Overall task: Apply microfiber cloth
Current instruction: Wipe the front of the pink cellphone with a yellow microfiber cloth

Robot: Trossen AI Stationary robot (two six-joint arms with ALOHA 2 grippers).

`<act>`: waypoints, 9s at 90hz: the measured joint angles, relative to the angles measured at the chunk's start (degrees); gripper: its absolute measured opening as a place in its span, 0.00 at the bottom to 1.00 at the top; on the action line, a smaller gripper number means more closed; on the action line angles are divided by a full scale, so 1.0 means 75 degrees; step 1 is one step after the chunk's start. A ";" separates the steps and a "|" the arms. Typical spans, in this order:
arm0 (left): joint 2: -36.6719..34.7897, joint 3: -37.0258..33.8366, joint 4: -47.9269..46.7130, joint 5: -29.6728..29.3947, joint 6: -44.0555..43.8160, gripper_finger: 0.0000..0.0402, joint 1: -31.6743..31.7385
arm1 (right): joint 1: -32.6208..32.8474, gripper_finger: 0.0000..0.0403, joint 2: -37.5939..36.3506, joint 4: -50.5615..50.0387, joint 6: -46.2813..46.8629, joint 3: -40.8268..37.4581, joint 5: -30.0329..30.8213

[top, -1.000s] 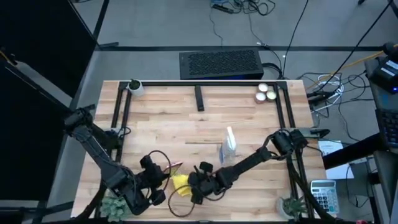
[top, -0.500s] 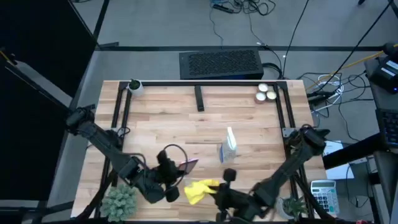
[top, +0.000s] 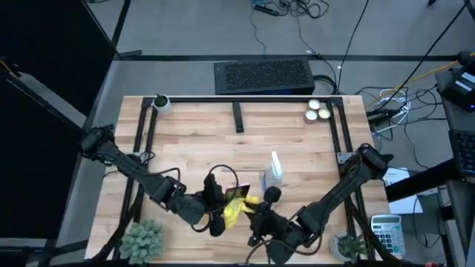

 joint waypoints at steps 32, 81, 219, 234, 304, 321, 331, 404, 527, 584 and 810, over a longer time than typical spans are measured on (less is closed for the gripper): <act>0.0047 0.0000 -0.0046 0.0586 0.0138 0.02 -0.0060 | -0.0102 0.04 -0.1067 0.0254 -0.0592 0.0046 0.0998; 0.0045 -0.0006 -0.0157 0.0640 0.0456 0.02 -0.0046 | 0.1197 0.04 -0.0754 0.0183 -0.0720 0.0037 0.2051; 0.0622 -0.0015 0.0840 0.0577 0.0646 0.02 0.0099 | -0.0020 0.04 0.0177 0.1475 -0.1466 0.0106 0.0100; 0.0572 0.0035 0.0936 0.0454 0.0598 0.02 0.0105 | -0.0025 0.04 -0.0380 0.1779 -0.2532 0.0092 0.0593; 0.0607 0.0009 0.1278 0.0661 0.0712 0.02 0.0117 | 0.1114 0.04 0.0068 0.1615 -0.0779 0.0101 0.0831; 0.0607 -0.0015 0.1738 0.0761 0.0914 0.02 0.0084 | 0.0644 0.04 0.0484 0.1640 -0.0751 0.0104 0.0766; 0.0525 -0.0023 0.1731 0.0752 0.1020 0.02 0.0041 | 0.0646 0.04 0.0504 0.1279 -0.0326 0.0135 0.0557; -0.0250 0.0010 0.1925 0.0070 0.1730 0.02 0.0009 | 0.0587 0.04 0.0541 0.1724 -0.0305 0.0095 0.0554; -0.0245 -0.0020 0.1784 -0.0409 0.1730 0.02 -0.0023 | 0.0288 0.04 0.0611 0.1372 -0.0288 0.0108 0.0510; -0.0200 0.0017 0.1302 -0.0758 0.1720 0.02 -0.0297 | 0.0901 0.04 0.0274 0.1018 -0.1933 0.0095 0.3171; 0.0079 0.0008 0.0969 -0.0386 0.1700 0.02 -0.0446 | 0.1818 0.04 -0.0162 0.2366 -0.1872 0.0103 0.1121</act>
